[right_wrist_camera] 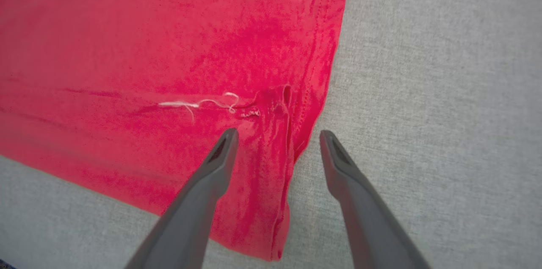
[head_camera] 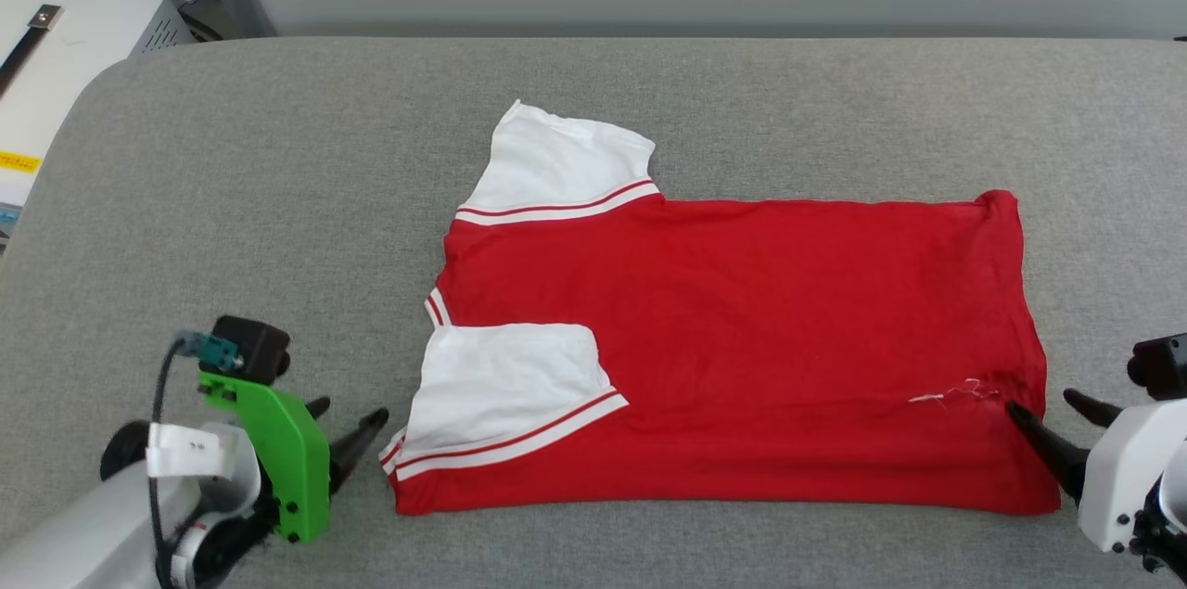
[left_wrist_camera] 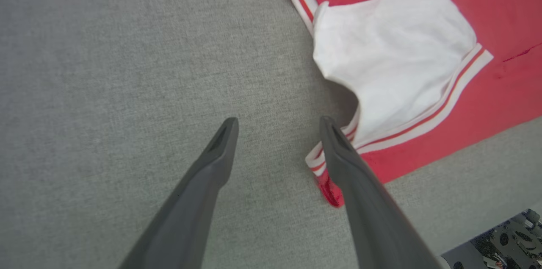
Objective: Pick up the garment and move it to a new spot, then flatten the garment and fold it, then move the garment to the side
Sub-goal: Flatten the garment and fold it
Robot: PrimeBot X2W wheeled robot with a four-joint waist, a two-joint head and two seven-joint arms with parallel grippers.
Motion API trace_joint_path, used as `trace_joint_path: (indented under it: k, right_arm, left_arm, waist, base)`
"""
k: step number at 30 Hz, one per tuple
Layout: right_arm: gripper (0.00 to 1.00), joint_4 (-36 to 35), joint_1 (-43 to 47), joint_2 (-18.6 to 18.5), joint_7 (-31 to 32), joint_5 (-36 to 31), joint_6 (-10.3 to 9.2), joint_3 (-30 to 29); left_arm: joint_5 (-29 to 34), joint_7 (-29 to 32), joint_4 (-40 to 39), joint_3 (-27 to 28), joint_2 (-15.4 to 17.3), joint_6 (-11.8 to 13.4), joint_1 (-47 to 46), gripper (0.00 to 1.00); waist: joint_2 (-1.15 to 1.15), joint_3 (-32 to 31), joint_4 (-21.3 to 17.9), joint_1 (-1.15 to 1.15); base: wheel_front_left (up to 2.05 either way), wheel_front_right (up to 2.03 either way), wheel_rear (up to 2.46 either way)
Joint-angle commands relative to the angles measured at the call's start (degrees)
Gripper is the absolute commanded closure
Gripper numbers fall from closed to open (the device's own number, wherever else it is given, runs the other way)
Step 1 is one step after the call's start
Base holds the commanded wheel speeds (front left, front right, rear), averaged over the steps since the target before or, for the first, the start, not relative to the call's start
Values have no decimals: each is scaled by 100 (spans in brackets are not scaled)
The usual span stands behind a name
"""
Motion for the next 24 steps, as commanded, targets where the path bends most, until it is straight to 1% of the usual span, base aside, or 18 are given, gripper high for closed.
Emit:
trace_joint_path:
  k: [1,5,7,9,11,14,16,20,24]
  right_arm:
    - [0,-82,-77,30,-179,-50,-4,-110]
    - [0,-379,-210,295,-909,-349,-4,-671]
    - [0,-511,-284,440,-1148,-601,-4,-884]
    - [0,-678,-357,583,-1316,-845,-4,-1036]
    - [0,-870,-428,730,-1425,-1050,-4,-1175]
    - [0,-1138,-546,948,-1565,-1329,-4,-1339]
    - [0,-1310,-632,1091,-1633,-1478,-4,-1391]
    - [0,-1608,-750,1264,-1639,-1694,-4,-1356]
    - [0,-1803,-920,1322,-1655,-1827,-4,-1255]
  left_arm:
    - [-8,-77,-83,116,97,-50,-187,0]
    - [58,-310,-340,465,315,-50,-577,0]
    - [220,-386,-394,564,356,-40,-848,0]
    - [388,-480,-394,667,313,-28,-1171,0]
    - [485,-517,-321,757,198,-37,-1508,0]
    - [693,-409,-121,772,28,-109,-2060,0]
    - [783,-293,70,771,-143,-182,-2459,0]
    - [828,182,575,709,-515,-376,-3275,0]
    - [799,896,1250,589,-862,-518,-4076,0]
  waist:
    - [0,-58,-9,0]
    - [0,-43,-86,0]
    - [0,13,-134,0]
    - [0,107,-192,0]
    - [0,236,-258,0]
    - [0,479,-371,0]
    - [0,662,-462,0]
    - [0,1057,-628,0]
    - [0,1458,-802,0]
  base:
    - [0,0,0]
    - [0,0,0]
    - [0,0,0]
    - [0,0,0]
    - [0,0,0]
    - [0,0,0]
    - [0,0,0]
    - [0,0,0]
    - [0,0,0]
